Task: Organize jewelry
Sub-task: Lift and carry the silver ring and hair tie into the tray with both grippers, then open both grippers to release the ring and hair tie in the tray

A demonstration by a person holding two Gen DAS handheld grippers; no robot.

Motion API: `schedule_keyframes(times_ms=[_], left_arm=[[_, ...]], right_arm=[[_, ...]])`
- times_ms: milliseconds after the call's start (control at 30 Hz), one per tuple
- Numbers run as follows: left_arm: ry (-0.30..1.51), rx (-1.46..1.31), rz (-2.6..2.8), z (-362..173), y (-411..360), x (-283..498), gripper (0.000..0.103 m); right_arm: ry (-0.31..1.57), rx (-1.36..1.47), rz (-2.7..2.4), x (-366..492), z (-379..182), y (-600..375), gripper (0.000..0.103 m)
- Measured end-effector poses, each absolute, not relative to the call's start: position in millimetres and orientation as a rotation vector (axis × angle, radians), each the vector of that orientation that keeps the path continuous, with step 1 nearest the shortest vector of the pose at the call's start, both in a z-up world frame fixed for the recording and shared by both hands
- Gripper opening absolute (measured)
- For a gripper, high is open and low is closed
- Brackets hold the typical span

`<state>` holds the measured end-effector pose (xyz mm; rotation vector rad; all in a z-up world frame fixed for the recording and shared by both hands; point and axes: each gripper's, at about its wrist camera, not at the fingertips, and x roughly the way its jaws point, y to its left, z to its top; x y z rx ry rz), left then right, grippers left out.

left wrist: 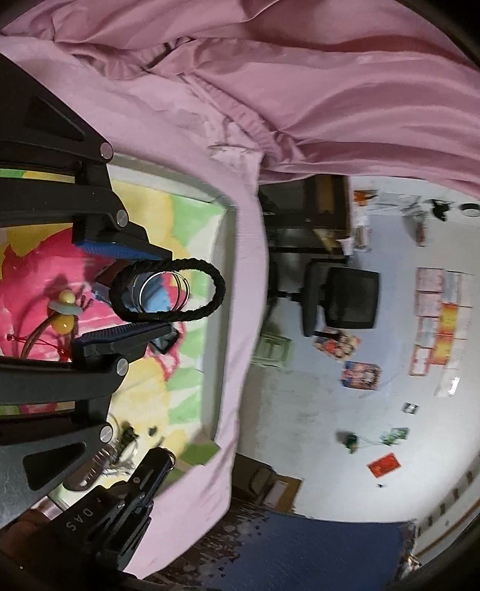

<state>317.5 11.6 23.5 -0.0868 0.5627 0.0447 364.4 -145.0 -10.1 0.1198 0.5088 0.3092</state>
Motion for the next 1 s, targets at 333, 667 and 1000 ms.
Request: schedule_keyframes(times_ms=[333,667,1000], left_arm=[[0.681,-0.086,0.024,14.1,7.8,325.1,0.031],[0.716,-0.145,0.003,13.8,14.4,318.0,0.047],[0.577,-0.181,0.004,36.8,18.3,277.2,0.071]], right_arm=[[0.690,0.096,0.314,382.0,-31.7,-140.2,0.005],[0.658,0.121,0.306,371.2,-23.6,-148.5,0.038],[0.478,0.126,0.289,323.1,13.8,-165.2,0.060]])
